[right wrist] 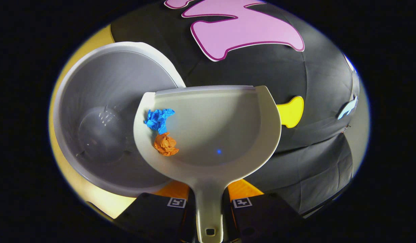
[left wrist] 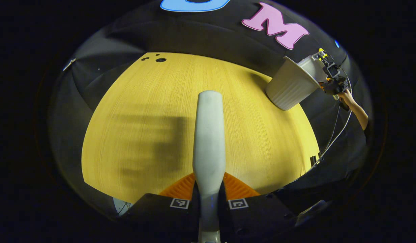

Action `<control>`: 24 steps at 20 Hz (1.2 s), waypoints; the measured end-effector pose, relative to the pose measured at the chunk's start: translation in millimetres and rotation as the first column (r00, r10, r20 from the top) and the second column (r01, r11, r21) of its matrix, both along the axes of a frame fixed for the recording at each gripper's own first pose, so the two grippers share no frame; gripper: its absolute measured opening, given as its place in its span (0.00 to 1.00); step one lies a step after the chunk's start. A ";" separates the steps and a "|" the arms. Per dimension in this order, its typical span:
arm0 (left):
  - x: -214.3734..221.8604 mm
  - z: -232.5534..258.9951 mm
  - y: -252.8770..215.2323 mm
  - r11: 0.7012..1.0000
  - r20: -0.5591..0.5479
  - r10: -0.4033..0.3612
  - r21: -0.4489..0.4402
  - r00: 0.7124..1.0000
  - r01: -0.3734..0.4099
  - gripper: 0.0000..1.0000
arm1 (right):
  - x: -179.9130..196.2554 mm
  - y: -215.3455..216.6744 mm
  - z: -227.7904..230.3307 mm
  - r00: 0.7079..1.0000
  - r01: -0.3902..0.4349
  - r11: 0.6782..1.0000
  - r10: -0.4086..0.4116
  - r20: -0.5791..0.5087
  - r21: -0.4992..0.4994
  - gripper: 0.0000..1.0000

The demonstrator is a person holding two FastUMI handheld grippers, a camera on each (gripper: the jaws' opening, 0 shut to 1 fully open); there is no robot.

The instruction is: Pick up the small broom and dustpan from the desktop, sweep the trash into the dustpan with the broom, and then empty the trash into the garbage bin.

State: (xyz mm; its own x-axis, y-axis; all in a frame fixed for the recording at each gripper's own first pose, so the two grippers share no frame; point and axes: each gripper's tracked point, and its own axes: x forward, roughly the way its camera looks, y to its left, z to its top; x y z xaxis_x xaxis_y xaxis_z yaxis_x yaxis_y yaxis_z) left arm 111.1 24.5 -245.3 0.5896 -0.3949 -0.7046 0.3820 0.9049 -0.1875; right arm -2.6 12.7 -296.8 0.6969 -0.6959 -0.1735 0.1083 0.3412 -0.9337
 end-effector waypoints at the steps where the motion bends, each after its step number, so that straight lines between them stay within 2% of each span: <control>1: -1.5 -1.0 0.5 1.000 -0.003 -0.002 -0.001 1.000 0.002 0.28 | -3.0 1.0 0.9 1.000 0.004 1.000 -0.003 0.010 -0.008 0.35; 3: -3.4 -3.4 1.2 1.000 -0.006 -0.005 -0.001 1.000 0.005 0.28 | -5.0 -0.2 -2.0 1.000 0.014 1.000 -0.014 0.004 -0.016 0.38; 5: -6.6 -5.4 1.1 1.000 -0.016 -0.004 -0.006 1.000 0.004 0.28 | -3.7 2.6 2.7 1.000 0.016 0.999 -0.016 0.004 -0.044 0.35; 8: -10.7 -8.0 0.5 1.000 -0.023 -0.004 -0.011 1.000 0.004 0.28 | -5.0 9.2 9.5 1.000 0.005 0.990 -0.005 -0.002 -0.141 0.35; 11: -13.1 -9.7 0.2 1.000 -0.028 -0.005 -0.020 1.000 0.005 0.27 | -0.9 18.2 19.7 0.999 -0.042 0.956 0.030 -0.045 -0.290 0.35; 13: -15.5 -13.4 3.0 1.000 -0.038 0.000 -0.002 0.999 0.000 0.28 | -0.4 23.3 21.0 0.997 -0.060 0.938 0.040 -0.064 -0.342 0.35; 21: -18.0 -13.1 4.2 0.999 -0.023 -0.017 0.032 1.000 0.018 0.28 | -4.1 24.0 17.3 0.995 -0.051 0.947 0.021 -0.096 -0.318 0.35; 24: -16.1 -10.5 2.1 0.999 -0.019 -0.019 0.032 1.000 0.019 0.28 | -4.3 21.3 14.9 0.995 -0.051 0.964 0.026 -0.097 -0.262 0.35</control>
State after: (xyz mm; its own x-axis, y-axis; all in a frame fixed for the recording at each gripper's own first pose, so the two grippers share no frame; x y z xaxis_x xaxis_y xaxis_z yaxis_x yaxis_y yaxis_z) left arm 95.0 26.7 -255.9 0.5690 -0.3828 -0.7278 0.3959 0.9032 -0.1655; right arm -7.0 34.0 -281.9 0.7136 -0.6987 -0.0518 0.0094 0.0835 -0.9965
